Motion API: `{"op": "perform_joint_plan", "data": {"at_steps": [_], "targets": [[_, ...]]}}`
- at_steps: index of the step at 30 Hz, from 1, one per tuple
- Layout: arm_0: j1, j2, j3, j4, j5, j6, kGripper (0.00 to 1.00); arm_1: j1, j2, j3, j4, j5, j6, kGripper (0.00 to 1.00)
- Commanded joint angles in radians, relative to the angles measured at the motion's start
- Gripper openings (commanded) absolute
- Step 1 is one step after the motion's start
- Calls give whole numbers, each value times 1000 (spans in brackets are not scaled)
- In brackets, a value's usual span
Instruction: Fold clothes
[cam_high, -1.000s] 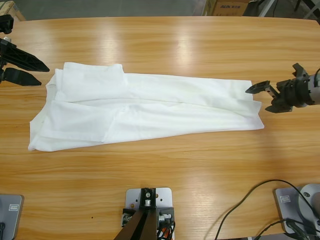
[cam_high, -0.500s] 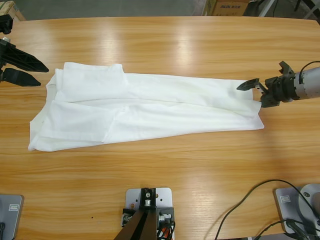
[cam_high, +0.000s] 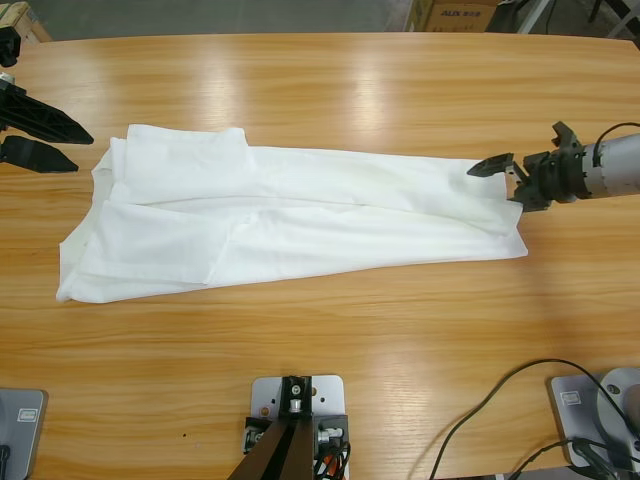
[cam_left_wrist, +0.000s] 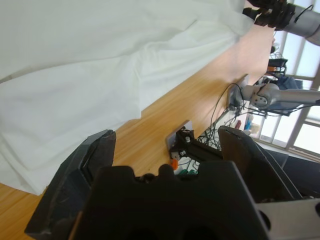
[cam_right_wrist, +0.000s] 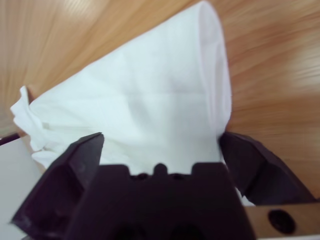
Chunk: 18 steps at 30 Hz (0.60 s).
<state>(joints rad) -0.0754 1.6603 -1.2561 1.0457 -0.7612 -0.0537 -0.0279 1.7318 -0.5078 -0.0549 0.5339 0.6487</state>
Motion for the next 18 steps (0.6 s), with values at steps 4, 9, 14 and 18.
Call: {"op": "perform_joint_plan", "data": {"at_steps": [4,9,14,18], "targets": [[-10,-8,-11,14,-4,-14,798,50,150,53,3,56,-27,910],[-10,-5,-12,14,-3,-14,798,59,162,55,3,46,-18,542],[-10,-3,-13,14,-3,-14,798,59,170,57,3,31,-14,0],[-10,-1,-19,14,-3,-14,798,59,171,55,3,21,-8,0]]}}
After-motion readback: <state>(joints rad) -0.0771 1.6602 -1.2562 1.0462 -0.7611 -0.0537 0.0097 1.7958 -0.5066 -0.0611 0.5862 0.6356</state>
